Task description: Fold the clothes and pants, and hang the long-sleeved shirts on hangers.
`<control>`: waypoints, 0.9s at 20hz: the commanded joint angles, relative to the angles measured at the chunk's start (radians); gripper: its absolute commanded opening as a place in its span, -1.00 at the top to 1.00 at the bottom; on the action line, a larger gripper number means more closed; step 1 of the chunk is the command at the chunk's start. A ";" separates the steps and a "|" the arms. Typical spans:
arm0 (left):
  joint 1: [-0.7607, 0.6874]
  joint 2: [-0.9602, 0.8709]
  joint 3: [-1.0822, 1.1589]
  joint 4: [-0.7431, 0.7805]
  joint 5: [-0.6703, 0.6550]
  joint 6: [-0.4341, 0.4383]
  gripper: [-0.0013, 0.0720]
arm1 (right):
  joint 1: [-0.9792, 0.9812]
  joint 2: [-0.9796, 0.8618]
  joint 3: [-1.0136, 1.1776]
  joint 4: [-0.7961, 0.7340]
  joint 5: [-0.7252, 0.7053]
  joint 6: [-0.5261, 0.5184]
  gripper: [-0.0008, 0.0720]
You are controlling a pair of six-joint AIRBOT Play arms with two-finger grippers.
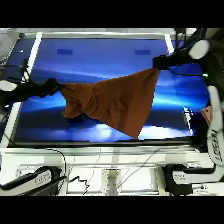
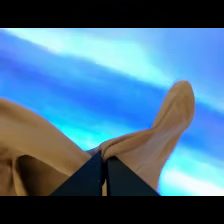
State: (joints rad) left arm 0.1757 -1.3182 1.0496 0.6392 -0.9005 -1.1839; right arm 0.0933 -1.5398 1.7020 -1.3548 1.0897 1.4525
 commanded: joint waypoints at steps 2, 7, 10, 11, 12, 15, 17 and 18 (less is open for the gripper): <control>-0.024 -0.116 0.011 -0.306 0.177 0.196 0.93 | 0.001 -0.115 -0.012 0.059 -0.236 0.023 0.95; -0.024 -0.117 0.011 -0.356 0.272 0.205 0.92 | 0.000 -0.115 -0.011 0.048 -0.357 0.024 0.94; -0.024 -0.116 0.011 -0.293 0.276 0.206 -0.98 | 0.000 -0.114 -0.011 0.048 -0.346 0.024 0.34; -0.021 -0.114 0.011 -0.245 0.275 0.217 -0.95 | 0.000 -0.114 -0.011 0.048 -0.334 0.024 0.13; -0.013 -0.108 0.011 -0.167 0.259 0.251 -0.95 | 0.000 -0.113 -0.011 0.043 -0.314 0.023 0.10; 0.035 -0.090 0.011 0.013 0.023 0.246 -0.49 | 0.000 -0.109 -0.010 -0.019 -0.237 0.023 0.10; 0.040 -0.092 -0.004 0.035 -0.189 0.249 -0.47 | 0.000 -0.110 -0.010 -0.050 -0.207 0.023 0.10; 0.027 -0.092 -0.022 0.034 -0.235 0.249 -0.49 | 0.000 -0.110 -0.010 -0.054 -0.203 0.023 0.10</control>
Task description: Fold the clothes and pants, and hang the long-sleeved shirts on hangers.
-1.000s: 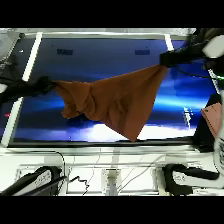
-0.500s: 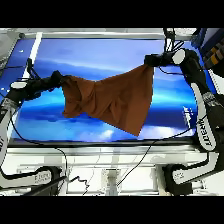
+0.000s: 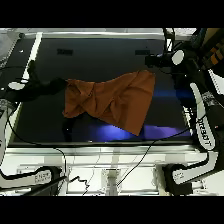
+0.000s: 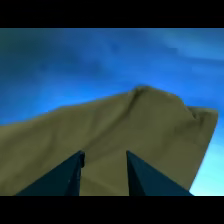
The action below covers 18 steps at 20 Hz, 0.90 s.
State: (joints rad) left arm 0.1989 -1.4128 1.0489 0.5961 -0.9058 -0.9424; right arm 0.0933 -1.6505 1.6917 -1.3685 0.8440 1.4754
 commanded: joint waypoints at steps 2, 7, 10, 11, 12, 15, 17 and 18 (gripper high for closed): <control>-0.039 0.002 -0.073 0.077 -0.223 0.008 -0.68 | 0.000 0.001 0.001 -0.041 0.047 0.000 0.10; -0.140 -0.049 -0.123 0.063 -0.104 -0.023 -0.72 | 0.000 0.001 0.001 -0.042 0.058 0.000 0.10; -0.174 -0.084 -0.123 -0.009 -0.011 -0.026 -0.72 | 0.000 0.001 0.001 -0.042 0.058 0.000 0.10; -0.183 -0.092 -0.123 -0.034 0.021 -0.026 -0.72 | 0.000 0.001 0.001 -0.042 0.058 0.000 0.10; -0.196 -0.097 -0.123 -0.048 0.060 -0.026 -0.72 | 0.000 0.001 0.001 -0.042 0.058 0.000 0.10; -0.227 -0.109 -0.123 -0.048 0.148 -0.026 -0.47 | 0.000 0.001 0.001 -0.041 0.063 0.000 0.10; -0.237 -0.109 -0.122 -0.048 0.172 -0.026 0.39 | 0.000 0.001 0.001 -0.043 0.071 0.000 0.10; -0.237 -0.109 -0.122 -0.056 0.172 -0.025 0.85 | 0.000 0.001 0.001 -0.045 0.079 0.000 0.10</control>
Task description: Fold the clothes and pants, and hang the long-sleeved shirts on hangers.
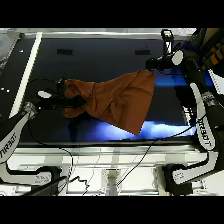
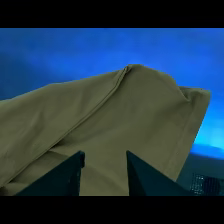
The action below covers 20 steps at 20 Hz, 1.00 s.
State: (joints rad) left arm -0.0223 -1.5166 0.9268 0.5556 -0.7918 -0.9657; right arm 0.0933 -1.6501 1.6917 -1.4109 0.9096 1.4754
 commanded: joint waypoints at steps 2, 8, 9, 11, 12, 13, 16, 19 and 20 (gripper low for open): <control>-0.014 -0.003 0.005 -0.045 0.053 -0.002 0.93 | 0.000 0.001 0.001 -0.009 0.037 0.000 0.11; 0.023 0.128 0.153 -0.056 -0.085 -0.002 0.93 | -0.124 0.002 0.001 -0.122 0.269 0.000 0.93; 0.035 0.172 0.182 -0.056 -0.099 -0.002 0.93 | -0.168 0.002 0.000 -0.110 0.327 -0.003 0.93; 0.060 0.265 0.221 -0.056 -0.094 -0.002 0.93 | -0.251 0.002 0.000 -0.065 0.432 -0.037 0.95; 0.072 0.309 0.230 -0.056 -0.082 -0.002 0.93 | -0.288 0.002 -0.002 -0.016 0.476 -0.085 0.95; 0.087 0.353 0.233 -0.056 -0.060 -0.002 0.92 | -0.323 0.002 -0.008 0.058 0.522 -0.140 0.95; 0.128 0.437 0.233 -0.055 -0.015 0.002 0.93 | -0.386 0.002 -0.063 0.245 0.574 -0.230 0.95; 0.158 0.446 0.232 -0.047 -0.016 0.001 0.92 | -0.377 -0.002 -0.160 0.295 0.456 -0.229 0.57; 0.160 0.443 0.232 -0.027 -0.016 0.001 0.92 | -0.368 -0.005 -0.188 0.316 0.389 -0.227 0.01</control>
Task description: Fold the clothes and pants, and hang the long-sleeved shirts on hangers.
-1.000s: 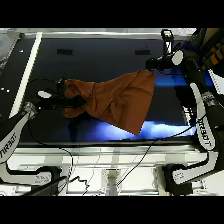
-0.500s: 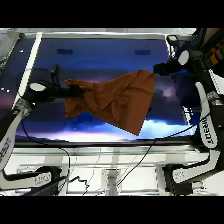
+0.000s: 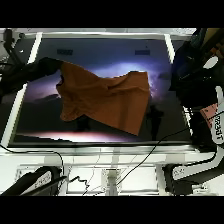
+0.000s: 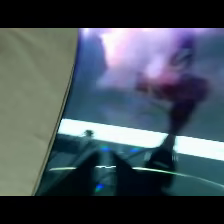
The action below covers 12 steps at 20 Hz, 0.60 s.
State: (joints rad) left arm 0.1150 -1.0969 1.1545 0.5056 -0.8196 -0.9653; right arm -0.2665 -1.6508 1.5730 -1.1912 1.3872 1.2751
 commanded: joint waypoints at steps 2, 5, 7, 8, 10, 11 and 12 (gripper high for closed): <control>0.023 0.014 0.002 0.051 0.008 0.000 0.92 | 0.019 -0.031 -0.095 0.136 -0.245 0.004 -0.34; 0.023 -0.010 -0.001 0.051 0.008 0.001 0.92 | 0.061 -0.106 -0.089 0.250 -0.391 0.017 -0.34; 0.023 -0.032 -0.002 0.051 0.007 0.001 0.92 | 0.093 -0.166 -0.063 0.341 -0.439 0.008 -0.34; 0.023 -0.040 -0.002 0.051 0.008 0.001 0.92 | 0.113 -0.196 -0.039 0.353 -0.439 -0.010 -0.36; 0.022 -0.057 -0.002 0.051 0.007 0.001 0.92 | 0.157 -0.254 0.023 0.335 -0.457 -0.013 -0.56; 0.022 -0.062 -0.002 0.051 0.007 0.001 0.92 | 0.179 -0.279 0.053 0.308 -0.480 -0.012 -0.56; 0.022 -0.066 -0.002 0.051 0.008 0.001 0.92 | 0.200 -0.301 0.080 0.276 -0.506 -0.006 -0.58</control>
State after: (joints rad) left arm 0.1360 -1.1469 1.1526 0.5545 -0.8124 -0.9649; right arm -0.1204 -1.8832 1.5879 -0.8970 0.9596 1.2709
